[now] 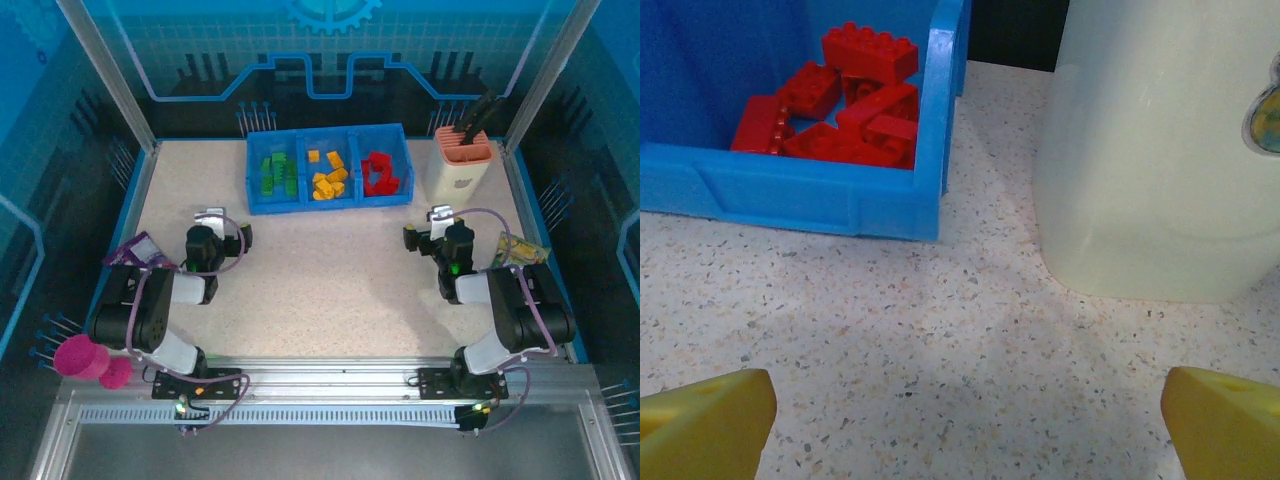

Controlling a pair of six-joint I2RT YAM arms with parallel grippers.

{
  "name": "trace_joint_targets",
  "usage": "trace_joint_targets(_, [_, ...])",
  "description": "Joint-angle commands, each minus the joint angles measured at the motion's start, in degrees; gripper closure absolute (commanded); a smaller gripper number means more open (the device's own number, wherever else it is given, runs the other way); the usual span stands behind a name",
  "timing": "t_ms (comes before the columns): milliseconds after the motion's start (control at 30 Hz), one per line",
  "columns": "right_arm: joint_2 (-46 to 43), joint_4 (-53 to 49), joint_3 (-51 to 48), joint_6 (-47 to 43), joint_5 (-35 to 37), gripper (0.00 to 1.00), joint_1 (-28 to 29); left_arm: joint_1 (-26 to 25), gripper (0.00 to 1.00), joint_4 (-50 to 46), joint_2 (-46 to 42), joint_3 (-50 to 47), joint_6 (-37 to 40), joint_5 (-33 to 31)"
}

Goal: Sort the legos into containers by color
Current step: Reset both arms

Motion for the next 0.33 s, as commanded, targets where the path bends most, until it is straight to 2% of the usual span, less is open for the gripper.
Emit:
trace_joint_targets(0, [0.23,0.67,1.13,0.79,-1.75,0.00,-0.82,0.57,0.01,1.88,0.02,0.93,0.27,1.30])
trace_joint_targets(300, [0.28,0.07,1.34,0.60,-2.36,0.00,-0.86,0.57,0.01,1.90,0.02,0.94,0.27,1.27])
